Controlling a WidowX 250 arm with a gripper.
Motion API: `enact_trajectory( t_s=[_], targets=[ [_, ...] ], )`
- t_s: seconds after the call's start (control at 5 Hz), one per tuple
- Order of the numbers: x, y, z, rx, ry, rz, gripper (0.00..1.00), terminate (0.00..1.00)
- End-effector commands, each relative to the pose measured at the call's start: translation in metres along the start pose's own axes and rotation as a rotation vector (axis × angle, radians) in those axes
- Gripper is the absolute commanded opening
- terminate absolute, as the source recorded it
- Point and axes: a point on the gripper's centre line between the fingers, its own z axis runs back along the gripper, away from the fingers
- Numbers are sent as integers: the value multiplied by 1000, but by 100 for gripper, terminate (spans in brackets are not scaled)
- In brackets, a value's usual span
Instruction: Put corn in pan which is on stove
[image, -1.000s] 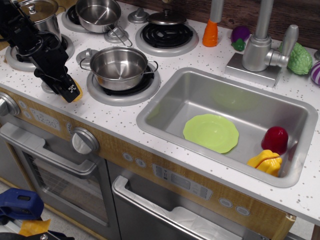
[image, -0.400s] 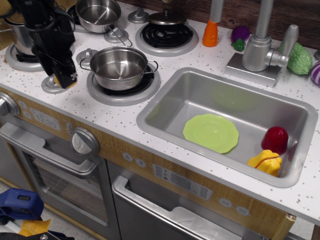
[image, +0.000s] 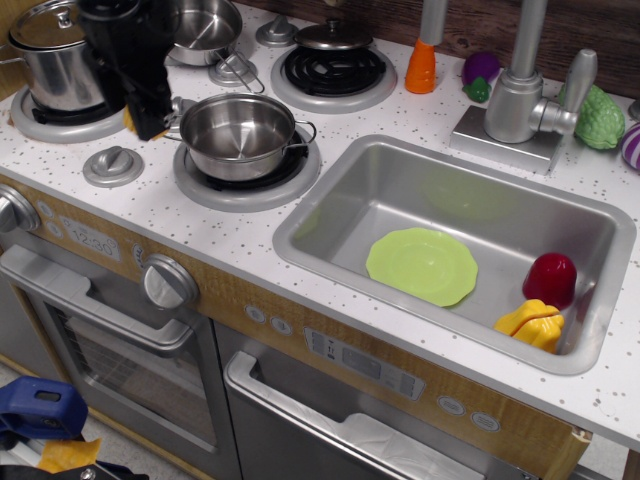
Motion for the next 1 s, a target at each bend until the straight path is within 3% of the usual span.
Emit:
enact_trajectory(
  t_s=[0.0, 0.2, 0.6, 0.8],
  targets=[
    [30, -2, -11, -54, -76, -16, 100, 0],
    [36, -11, -27, -93, -103, -26, 100, 0],
    [36, -11, -27, -93, -103, -26, 100, 0],
    [36, -11, -27, -93, -103, -26, 100, 100]
  ],
)
